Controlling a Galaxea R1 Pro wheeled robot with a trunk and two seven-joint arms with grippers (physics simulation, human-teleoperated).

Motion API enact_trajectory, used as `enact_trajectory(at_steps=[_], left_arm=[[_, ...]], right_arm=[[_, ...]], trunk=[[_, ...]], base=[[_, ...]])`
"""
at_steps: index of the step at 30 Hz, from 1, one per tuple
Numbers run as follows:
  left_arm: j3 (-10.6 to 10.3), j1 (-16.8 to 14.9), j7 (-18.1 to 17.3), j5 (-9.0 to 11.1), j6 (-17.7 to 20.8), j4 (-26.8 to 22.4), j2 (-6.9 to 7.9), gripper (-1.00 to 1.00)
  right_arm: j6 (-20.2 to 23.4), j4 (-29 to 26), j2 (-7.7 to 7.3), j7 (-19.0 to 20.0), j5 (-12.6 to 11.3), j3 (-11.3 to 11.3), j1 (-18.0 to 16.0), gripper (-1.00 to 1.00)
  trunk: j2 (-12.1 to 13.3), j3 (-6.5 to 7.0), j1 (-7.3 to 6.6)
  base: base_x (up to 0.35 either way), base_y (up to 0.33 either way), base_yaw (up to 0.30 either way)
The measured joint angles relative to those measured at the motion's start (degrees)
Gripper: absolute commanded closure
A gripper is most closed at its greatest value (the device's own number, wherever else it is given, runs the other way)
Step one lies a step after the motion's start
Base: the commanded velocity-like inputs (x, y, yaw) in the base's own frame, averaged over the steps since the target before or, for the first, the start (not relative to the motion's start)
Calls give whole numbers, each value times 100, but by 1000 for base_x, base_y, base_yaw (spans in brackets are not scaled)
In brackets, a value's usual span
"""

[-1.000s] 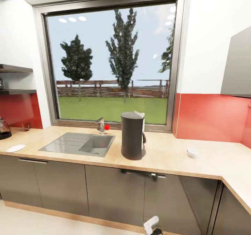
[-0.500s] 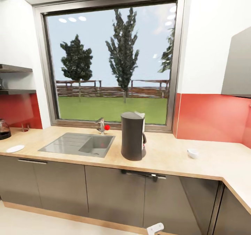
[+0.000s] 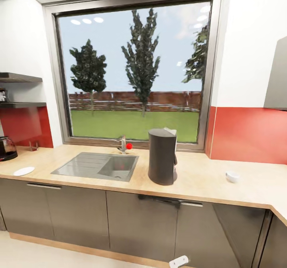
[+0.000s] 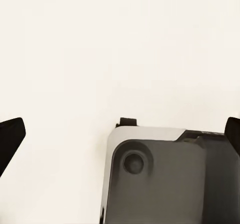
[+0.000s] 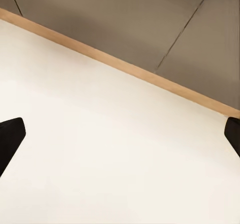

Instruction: Set up a coffee station on the kitchen countertop: keep the coffee maker on the countertop, move the bottle of coffee from the kitchen shelf to the counter next to the coffee maker, place a paper coffee filter on top of the coffee maker, put the saucer next to the coffee maker with the coffee cup on the saucer, and place the electric kettle next to the coffee maker.

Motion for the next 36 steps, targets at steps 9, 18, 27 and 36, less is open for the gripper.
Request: enact_trajectory(at_steps=[9,18,27,36], left_arm=[[0,-8,8,0,4,-1,3,-100],[-3,-9,6,0,5,-1,19,-100],[6,-8,1,0,5,15,52,-100],[15,-4,0,0,-17,12,21,-100]], right_arm=[[0,4,0,-2,-2,-2,14,-100],[-22,9,-16,-16,-4,-2,113,-100],[-17,-5,-188,-21,-46,-10,130,-100],[0,-18,-158,-2,-57,-11,130,-100]], trunk=[[0,0,-1],[-1,0,-2],[-1,-1,-2],[0,-67,-1]], base=[[30,316,0],[173,310,0],[216,289,8],[148,310,70]])
